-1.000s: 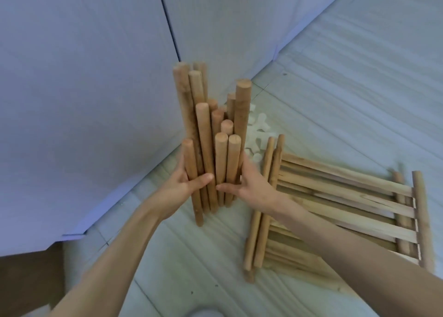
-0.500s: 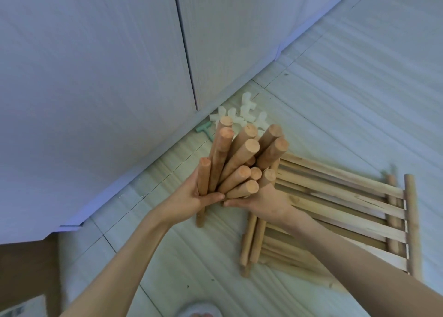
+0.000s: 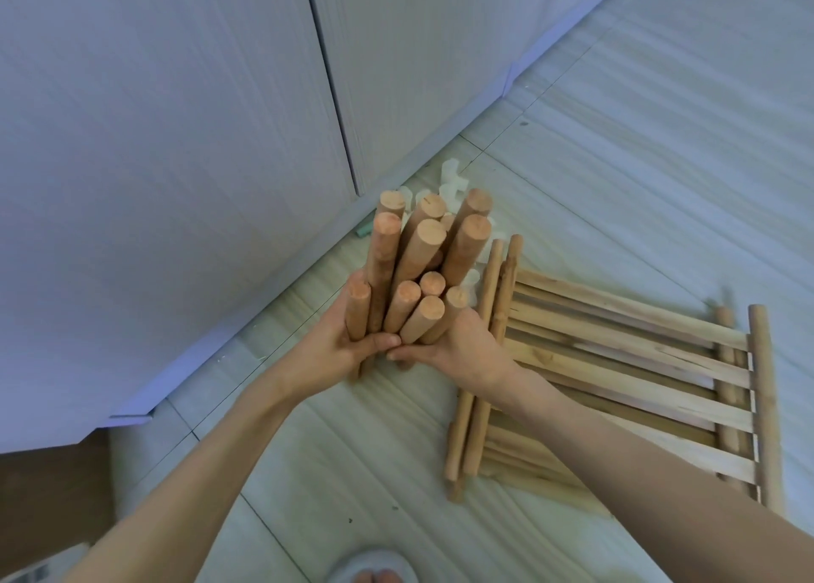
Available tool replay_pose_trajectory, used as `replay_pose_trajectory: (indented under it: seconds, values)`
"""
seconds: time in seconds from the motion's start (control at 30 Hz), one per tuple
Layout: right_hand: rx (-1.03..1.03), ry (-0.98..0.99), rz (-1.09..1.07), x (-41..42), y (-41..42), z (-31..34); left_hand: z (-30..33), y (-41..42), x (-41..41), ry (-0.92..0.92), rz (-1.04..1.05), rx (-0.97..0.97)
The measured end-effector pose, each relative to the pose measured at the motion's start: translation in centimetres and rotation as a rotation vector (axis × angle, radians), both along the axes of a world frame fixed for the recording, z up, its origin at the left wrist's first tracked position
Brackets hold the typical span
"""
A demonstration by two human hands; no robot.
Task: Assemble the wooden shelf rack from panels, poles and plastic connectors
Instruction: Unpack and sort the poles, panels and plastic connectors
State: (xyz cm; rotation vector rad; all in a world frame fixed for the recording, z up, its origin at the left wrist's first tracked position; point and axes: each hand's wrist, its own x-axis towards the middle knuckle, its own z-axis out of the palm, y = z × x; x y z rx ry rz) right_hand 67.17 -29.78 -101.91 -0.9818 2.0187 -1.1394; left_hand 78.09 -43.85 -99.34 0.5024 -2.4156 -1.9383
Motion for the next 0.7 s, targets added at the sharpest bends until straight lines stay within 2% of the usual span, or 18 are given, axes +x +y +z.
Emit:
replay_pose_trajectory:
  seconds: [0.1,0.5,0.7]
  values:
    - [-0.041,0.011,-0.019,0.3,-0.1,0.1,-0.2,-0.5,0.4,-0.016,-0.005,-0.027]
    - [0.017,-0.144,-0.001,0.7,-1.4,-0.8,-1.1,-0.4,0.4,0.014,-0.002,0.004]
    - [-0.020,-0.327,-0.027,2.7,-3.5,-0.8,0.0,-2.8,1.3,-0.025,-0.034,-0.018]
